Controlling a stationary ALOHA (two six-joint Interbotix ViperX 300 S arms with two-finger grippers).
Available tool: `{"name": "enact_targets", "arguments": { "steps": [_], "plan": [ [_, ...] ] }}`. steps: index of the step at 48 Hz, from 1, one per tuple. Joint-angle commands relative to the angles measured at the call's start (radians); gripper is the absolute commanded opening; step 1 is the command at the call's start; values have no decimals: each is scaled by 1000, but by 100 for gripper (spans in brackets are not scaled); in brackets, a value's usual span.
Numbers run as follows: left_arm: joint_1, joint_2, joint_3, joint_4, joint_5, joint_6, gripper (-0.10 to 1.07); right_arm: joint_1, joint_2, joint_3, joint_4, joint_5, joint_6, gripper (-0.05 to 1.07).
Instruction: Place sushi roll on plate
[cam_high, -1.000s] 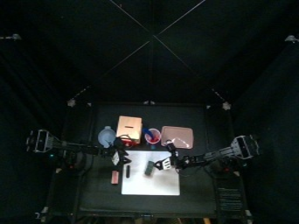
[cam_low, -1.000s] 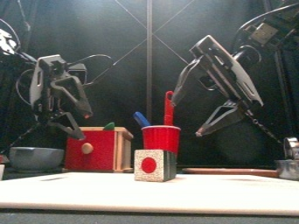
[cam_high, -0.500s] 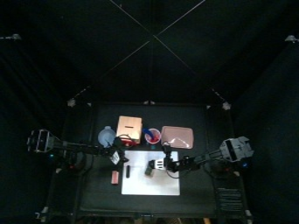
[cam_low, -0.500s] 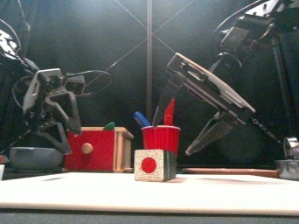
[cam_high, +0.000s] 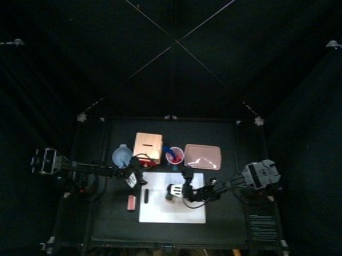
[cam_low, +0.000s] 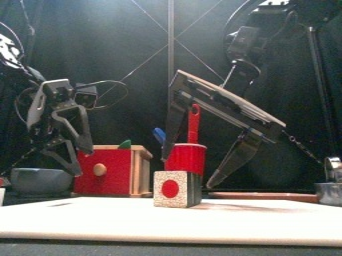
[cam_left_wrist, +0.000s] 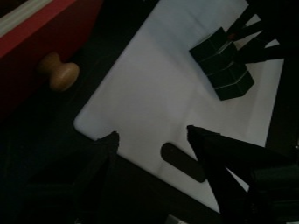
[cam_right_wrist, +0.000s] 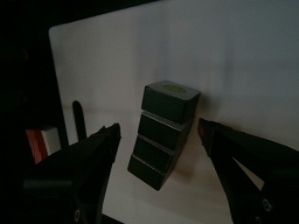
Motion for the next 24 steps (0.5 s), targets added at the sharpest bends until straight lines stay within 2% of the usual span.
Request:
{"name": "enact_targets", "arguments": {
  "steps": [1,8,15,19,24],
  "plan": [
    [6,-8,-15,11,-5,2,97,6,-12,-40,11,40,-3,100],
    [9,-14,-12,26,-3,3,97,12,37,-87,32,104,-5,100],
    [11,-15,-11,49,-2,3,97,9,64,-114,34,104,-6,99],
    [11,-17,-11,54,-2,3,97,11,66,-112,34,104,-5,96],
    [11,-23,-6,55,-2,2,97,12,60,-103,34,112,-5,85]
  ]
}}
